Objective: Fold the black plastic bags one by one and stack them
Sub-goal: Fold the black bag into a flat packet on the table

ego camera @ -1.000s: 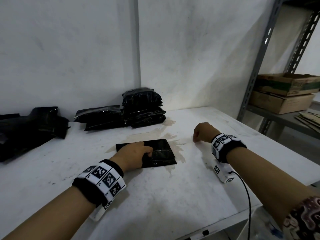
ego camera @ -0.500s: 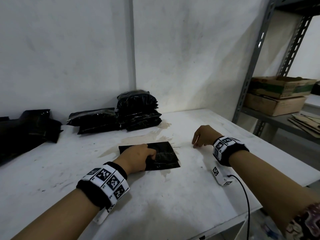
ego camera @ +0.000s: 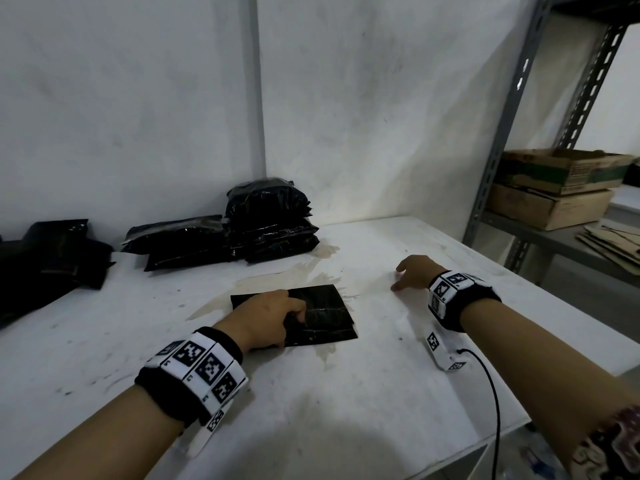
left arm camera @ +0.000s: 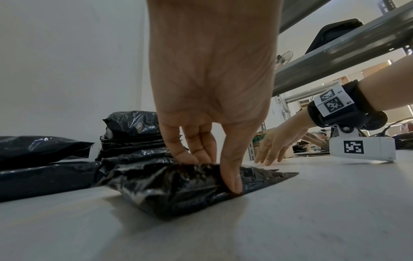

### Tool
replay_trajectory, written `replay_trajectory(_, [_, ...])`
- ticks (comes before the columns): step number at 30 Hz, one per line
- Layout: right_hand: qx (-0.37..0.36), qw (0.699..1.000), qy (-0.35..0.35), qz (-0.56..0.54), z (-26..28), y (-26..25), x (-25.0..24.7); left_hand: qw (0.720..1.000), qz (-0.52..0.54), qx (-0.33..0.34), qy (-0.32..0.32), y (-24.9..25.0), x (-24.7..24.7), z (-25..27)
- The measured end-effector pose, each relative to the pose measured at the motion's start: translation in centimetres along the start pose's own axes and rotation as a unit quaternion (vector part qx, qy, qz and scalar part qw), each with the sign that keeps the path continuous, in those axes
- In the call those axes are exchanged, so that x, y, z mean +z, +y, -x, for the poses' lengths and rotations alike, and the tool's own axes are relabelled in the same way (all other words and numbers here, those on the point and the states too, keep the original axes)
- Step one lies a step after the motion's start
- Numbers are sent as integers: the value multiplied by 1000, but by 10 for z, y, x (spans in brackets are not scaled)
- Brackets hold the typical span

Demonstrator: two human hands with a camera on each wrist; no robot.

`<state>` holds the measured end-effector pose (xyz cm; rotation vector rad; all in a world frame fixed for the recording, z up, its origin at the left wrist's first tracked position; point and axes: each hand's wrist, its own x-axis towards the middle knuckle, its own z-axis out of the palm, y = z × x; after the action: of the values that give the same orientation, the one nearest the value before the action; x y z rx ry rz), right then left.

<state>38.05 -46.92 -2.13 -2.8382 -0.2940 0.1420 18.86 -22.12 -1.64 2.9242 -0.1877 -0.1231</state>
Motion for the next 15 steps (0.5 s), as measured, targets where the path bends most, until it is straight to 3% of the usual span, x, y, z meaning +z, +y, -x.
replay_trajectory(10, [8, 999, -32, 44, -5, -1, -1, 1000, -16, 11, 4, 5, 0, -2])
replay_trajectory(15, [-12, 998, 9, 57, 2, -14, -1, 1000, -25, 14, 11, 7, -1, -1])
